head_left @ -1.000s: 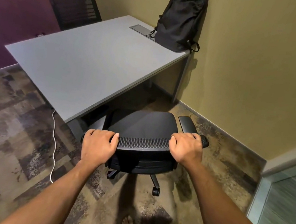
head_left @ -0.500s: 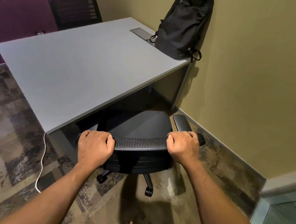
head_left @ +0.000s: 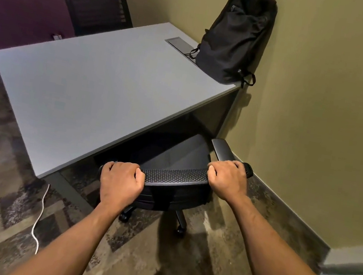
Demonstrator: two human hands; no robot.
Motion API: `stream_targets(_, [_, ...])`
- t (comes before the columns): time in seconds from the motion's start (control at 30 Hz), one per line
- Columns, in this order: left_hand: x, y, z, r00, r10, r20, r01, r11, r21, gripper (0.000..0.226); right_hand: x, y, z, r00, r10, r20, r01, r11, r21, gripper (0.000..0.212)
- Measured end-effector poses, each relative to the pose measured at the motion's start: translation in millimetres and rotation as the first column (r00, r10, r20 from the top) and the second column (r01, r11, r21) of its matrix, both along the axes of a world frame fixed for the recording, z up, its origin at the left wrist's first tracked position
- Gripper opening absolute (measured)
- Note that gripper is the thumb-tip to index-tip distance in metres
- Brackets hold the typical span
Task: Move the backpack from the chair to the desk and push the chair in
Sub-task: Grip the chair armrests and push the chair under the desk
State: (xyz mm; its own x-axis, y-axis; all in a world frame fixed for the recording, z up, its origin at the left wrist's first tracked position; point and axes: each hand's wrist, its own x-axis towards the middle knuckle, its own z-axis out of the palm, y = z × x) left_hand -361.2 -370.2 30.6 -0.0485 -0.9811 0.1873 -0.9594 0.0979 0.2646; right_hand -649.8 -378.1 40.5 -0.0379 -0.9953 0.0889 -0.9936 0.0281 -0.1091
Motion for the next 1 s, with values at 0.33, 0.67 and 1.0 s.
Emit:
stream_targets(0.33, [-60.0, -43.4, -5.2, 0.989, 0.144, 0.019, -0.144, 0.990, 0.005, 0.038, -60.2, -80.9, -0.1, 0.990, 0.139, -0.016, -0.140, 0.990, -0.016, 0.035])
stream_targets(0.67, [-130.1, -76.6, -6.1, 0.951, 0.306, 0.046, -0.306, 0.952, -0.009, 0.035, -123.6, -153.0, -3.2, 0.946, 0.323, 0.023, -0.323, 0.946, -0.016, 0.040])
stream_targets(1.0, [-184.5, -101.8, -5.0, 0.898, 0.436, 0.060, -0.436, 0.900, -0.017, 0.035, -160.7, -214.1, 0.9, 0.905, 0.425, -0.004, -0.425, 0.905, -0.022, 0.042])
